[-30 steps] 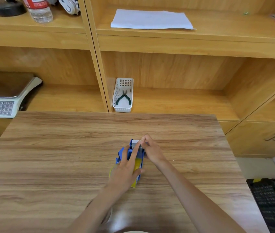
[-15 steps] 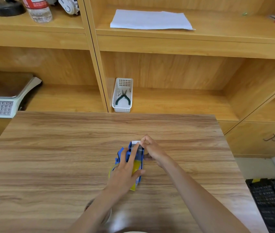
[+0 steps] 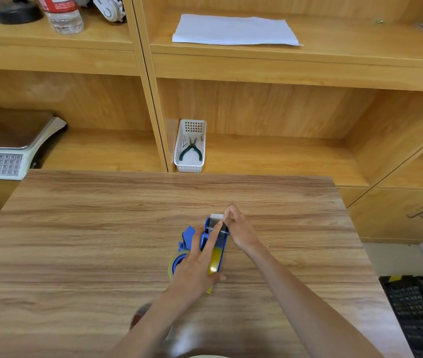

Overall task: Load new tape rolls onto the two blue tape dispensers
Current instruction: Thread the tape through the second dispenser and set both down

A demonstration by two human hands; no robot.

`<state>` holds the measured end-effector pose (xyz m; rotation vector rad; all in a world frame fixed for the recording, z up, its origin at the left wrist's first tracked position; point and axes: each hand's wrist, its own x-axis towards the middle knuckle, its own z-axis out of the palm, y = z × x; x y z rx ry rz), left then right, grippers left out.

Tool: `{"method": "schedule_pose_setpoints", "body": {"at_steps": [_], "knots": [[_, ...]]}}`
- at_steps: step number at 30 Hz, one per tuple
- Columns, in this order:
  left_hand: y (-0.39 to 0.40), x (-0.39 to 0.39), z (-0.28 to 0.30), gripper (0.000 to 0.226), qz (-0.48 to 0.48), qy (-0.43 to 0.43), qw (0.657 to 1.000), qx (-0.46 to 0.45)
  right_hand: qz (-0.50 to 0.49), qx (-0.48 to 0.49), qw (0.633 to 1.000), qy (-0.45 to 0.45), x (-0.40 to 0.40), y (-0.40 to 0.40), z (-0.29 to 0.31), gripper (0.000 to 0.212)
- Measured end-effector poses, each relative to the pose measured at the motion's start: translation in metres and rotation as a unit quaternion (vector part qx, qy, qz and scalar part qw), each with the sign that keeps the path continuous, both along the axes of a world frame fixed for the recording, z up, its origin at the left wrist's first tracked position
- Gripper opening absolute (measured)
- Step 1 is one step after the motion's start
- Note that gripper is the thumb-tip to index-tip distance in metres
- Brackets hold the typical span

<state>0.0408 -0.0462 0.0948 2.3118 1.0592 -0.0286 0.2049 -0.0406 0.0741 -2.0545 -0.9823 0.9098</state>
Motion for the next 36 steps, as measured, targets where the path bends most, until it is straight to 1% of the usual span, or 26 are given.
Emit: {"method": "schedule_pose_setpoints", "body": {"at_steps": [2, 3, 5, 7, 10, 14, 18, 23, 26, 30, 34, 36], "knots": [[0.000, 0.000, -0.001, 0.118, 0.001, -0.012, 1.000, -0.009, 0.001, -0.004, 1.000, -0.023, 0.001, 0.000, 0.000, 0.019], [0.000, 0.000, -0.001, 0.112, 0.006, -0.025, 1.000, -0.016, 0.006, -0.010, 0.999, -0.042, 0.001, 0.000, 0.000, 0.018], [0.000, 0.000, 0.000, 0.093, 0.018, -0.046, 0.999, -0.016, 0.021, -0.019, 0.996, -0.082, 0.000, 0.001, 0.001, 0.018], [0.000, 0.002, 0.001, 0.082, 0.024, -0.041, 0.999, -0.002, 0.028, -0.025, 0.994, -0.107, -0.001, 0.001, 0.001, 0.018], [-0.001, 0.003, 0.000, 0.086, 0.016, -0.032, 0.999, 0.010, 0.015, -0.024, 0.993, -0.115, -0.001, 0.001, 0.001, 0.018], [-0.002, 0.002, -0.001, 0.099, -0.001, -0.019, 1.000, -0.005, 0.005, -0.023, 0.995, -0.100, 0.003, 0.001, 0.000, 0.015], [0.000, 0.001, 0.001, 0.100, -0.010, -0.011, 1.000, -0.019, 0.004, -0.030, 0.995, -0.095, 0.004, 0.004, 0.002, 0.021], [0.005, -0.002, 0.003, 0.106, -0.024, 0.004, 0.999, -0.049, -0.003, -0.036, 0.995, -0.096, 0.008, 0.006, 0.002, 0.018], [0.005, -0.004, 0.004, 0.109, -0.026, -0.001, 0.998, -0.054, -0.016, -0.041, 0.997, -0.060, 0.010, 0.010, 0.001, 0.019], [0.005, -0.005, 0.003, 0.112, -0.016, -0.013, 0.998, -0.062, -0.046, -0.057, 0.996, 0.041, 0.016, 0.012, -0.003, 0.020], [0.005, -0.006, 0.003, 0.110, -0.001, -0.041, 0.997, -0.070, -0.086, -0.082, 0.980, 0.160, 0.022, 0.010, 0.001, 0.025], [0.005, -0.006, 0.002, 0.108, 0.006, -0.052, 0.996, -0.071, -0.084, -0.104, 0.971, 0.196, 0.026, 0.010, 0.000, 0.020]]}}
